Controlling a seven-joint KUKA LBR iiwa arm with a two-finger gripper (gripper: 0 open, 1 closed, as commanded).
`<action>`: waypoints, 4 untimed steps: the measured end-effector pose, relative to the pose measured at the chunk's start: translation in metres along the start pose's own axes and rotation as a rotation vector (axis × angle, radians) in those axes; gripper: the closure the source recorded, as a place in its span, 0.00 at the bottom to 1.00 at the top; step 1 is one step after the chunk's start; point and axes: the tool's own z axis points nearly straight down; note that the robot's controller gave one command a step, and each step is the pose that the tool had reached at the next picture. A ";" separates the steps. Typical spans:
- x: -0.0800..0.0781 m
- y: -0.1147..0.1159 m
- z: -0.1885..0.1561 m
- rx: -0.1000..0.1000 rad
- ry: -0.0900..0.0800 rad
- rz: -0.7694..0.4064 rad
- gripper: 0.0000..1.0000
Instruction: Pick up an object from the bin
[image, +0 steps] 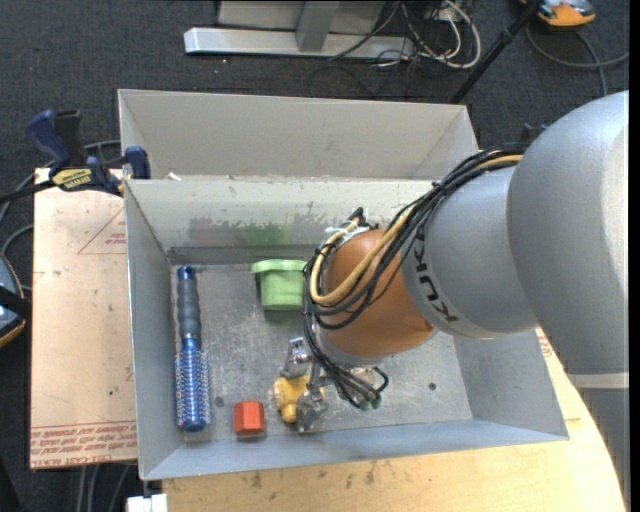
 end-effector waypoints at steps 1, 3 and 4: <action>-0.012 0.016 -0.115 -0.001 0.009 -0.371 1.00; -0.010 -0.015 -0.177 0.000 0.005 -0.641 1.00; 0.003 -0.025 -0.233 -0.002 0.009 -0.758 1.00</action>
Offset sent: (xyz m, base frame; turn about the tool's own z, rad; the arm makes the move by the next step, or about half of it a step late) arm 0.0043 0.0160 0.1134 -0.3718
